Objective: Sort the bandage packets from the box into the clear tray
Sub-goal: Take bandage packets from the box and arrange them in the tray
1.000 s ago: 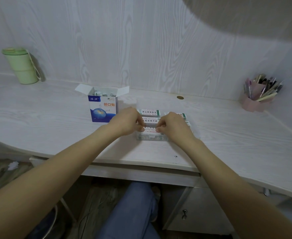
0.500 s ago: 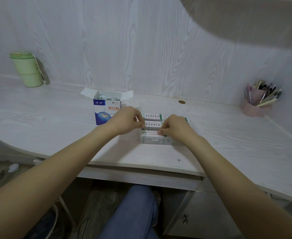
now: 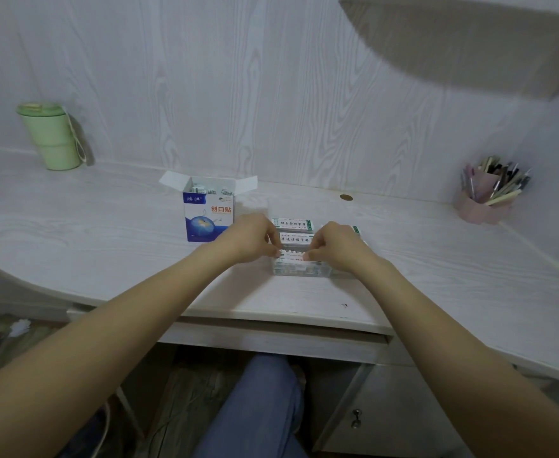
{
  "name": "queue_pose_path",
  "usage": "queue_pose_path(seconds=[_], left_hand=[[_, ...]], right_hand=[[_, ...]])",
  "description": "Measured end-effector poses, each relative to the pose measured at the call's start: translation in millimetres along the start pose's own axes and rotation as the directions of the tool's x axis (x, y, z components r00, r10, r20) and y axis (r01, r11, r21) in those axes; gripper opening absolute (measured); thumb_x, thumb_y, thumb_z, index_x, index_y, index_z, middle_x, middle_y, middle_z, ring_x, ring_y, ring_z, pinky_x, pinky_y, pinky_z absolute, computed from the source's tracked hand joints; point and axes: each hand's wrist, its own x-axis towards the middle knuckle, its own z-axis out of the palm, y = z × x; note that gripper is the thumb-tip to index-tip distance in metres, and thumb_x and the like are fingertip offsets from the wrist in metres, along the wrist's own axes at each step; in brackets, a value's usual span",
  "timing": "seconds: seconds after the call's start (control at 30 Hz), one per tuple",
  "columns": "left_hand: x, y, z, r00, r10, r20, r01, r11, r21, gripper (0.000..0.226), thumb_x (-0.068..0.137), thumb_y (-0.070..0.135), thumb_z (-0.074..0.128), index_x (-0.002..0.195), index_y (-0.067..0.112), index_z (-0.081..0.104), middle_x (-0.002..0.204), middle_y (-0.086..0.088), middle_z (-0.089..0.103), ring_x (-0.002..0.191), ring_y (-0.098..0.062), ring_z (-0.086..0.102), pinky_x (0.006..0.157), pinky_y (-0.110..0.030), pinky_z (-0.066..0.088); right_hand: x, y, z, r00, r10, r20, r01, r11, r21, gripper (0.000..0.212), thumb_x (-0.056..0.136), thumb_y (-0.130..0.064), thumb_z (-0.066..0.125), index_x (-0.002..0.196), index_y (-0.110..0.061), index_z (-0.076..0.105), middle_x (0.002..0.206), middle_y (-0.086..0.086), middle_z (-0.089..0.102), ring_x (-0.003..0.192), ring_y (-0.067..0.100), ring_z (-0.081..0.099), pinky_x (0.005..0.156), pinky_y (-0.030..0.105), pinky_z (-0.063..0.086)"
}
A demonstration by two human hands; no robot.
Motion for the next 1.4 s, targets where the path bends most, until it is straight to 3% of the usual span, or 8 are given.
queue_pose_path(seconds=[0.27,0.33,0.43,0.57,0.7,0.97,1.23,1.4], left_hand=[[-8,-14,-28,0.973,0.027,-0.227,-0.046,0.996,-0.078,0.016,0.089,0.023,0.063,0.099,0.014,0.07,0.089,0.003,0.057,0.066,-0.002,0.049,0.056,-0.015,0.035],[-9,-24,-44,0.942,0.003,-0.334,-0.029,0.997,-0.073,0.014,0.089,0.021,0.063,0.1,0.016,0.068,0.092,0.002,0.052,0.072,-0.006,0.051,0.068,-0.02,0.039],[-8,-46,-68,0.906,-0.013,-0.424,-0.003,0.999,-0.038,0.025,0.088,0.021,0.064,0.112,0.015,0.064,0.109,-0.002,0.055,0.091,-0.01,0.053,0.08,-0.023,0.042],[0,-77,-91,0.978,-0.062,-0.198,0.082,0.992,0.096,0.074,0.077,0.034,0.076,0.139,0.013,0.041,0.142,-0.004,0.044,0.129,-0.021,0.041,0.102,-0.03,0.033],[11,-102,-97,0.991,-0.133,-0.031,0.136,0.982,0.134,0.093,0.073,0.032,0.08,0.147,0.011,0.027,0.149,-0.006,0.036,0.134,-0.022,0.036,0.104,-0.027,0.03],[10,-127,-88,0.989,-0.016,-0.149,0.004,0.997,-0.08,0.06,0.068,0.018,0.083,0.118,0.02,0.049,0.114,0.003,0.057,0.094,-0.014,0.051,0.067,-0.015,0.037],[-12,-121,-79,0.967,0.037,-0.254,-0.051,0.997,-0.049,0.085,0.061,0.022,0.087,0.129,0.013,0.038,0.125,0.0,0.051,0.109,-0.018,0.052,0.089,-0.034,0.045],[-19,-122,-70,0.952,0.072,-0.297,-0.061,0.997,0.046,0.082,0.063,0.028,0.084,0.128,0.018,0.036,0.122,-0.003,0.054,0.105,-0.023,0.053,0.084,-0.043,0.047]], right_hand=[[0,-16,-14,0.992,-0.064,-0.106,0.072,0.994,0.077,0.032,0.092,-0.036,0.058,0.091,-0.006,0.069,0.067,-0.001,0.055,0.061,0.014,0.049,0.051,0.026,0.033],[6,-31,-17,0.978,-0.124,-0.167,0.142,0.985,0.101,0.028,0.094,-0.033,0.056,0.095,-0.009,0.069,0.078,-0.001,0.06,0.071,0.015,0.054,0.055,0.026,0.038],[19,-58,-19,0.938,-0.235,-0.253,0.268,0.958,0.101,0.025,0.096,-0.027,0.052,0.104,-0.011,0.069,0.104,0.003,0.067,0.093,0.017,0.06,0.079,0.03,0.048],[44,-86,-17,0.9,-0.321,-0.295,0.341,0.94,0.019,0.03,0.098,-0.026,0.049,0.124,-0.014,0.059,0.13,0.006,0.052,0.12,0.02,0.048,0.096,0.03,0.038],[68,-104,-10,0.94,-0.288,-0.183,0.302,0.952,0.051,0.039,0.098,-0.027,0.047,0.135,-0.014,0.05,0.142,0.005,0.044,0.129,0.022,0.043,0.103,0.034,0.034],[82,-108,3,0.956,-0.246,-0.161,0.256,0.966,0.044,0.038,0.094,-0.033,0.056,0.128,-0.017,0.055,0.129,0.007,0.053,0.12,0.024,0.05,0.099,0.042,0.042],[82,-136,6,0.889,-0.384,-0.25,0.357,0.922,-0.15,0.024,0.088,-0.025,0.063,0.111,-0.025,0.068,0.127,0.001,0.049,0.12,0.019,0.043,0.099,0.039,0.035],[77,-147,21,0.887,-0.391,-0.247,0.339,0.913,-0.226,0.02,0.087,-0.028,0.06,0.104,-0.025,0.071,0.123,-0.001,0.05,0.118,0.019,0.043,0.11,0.046,0.021]])
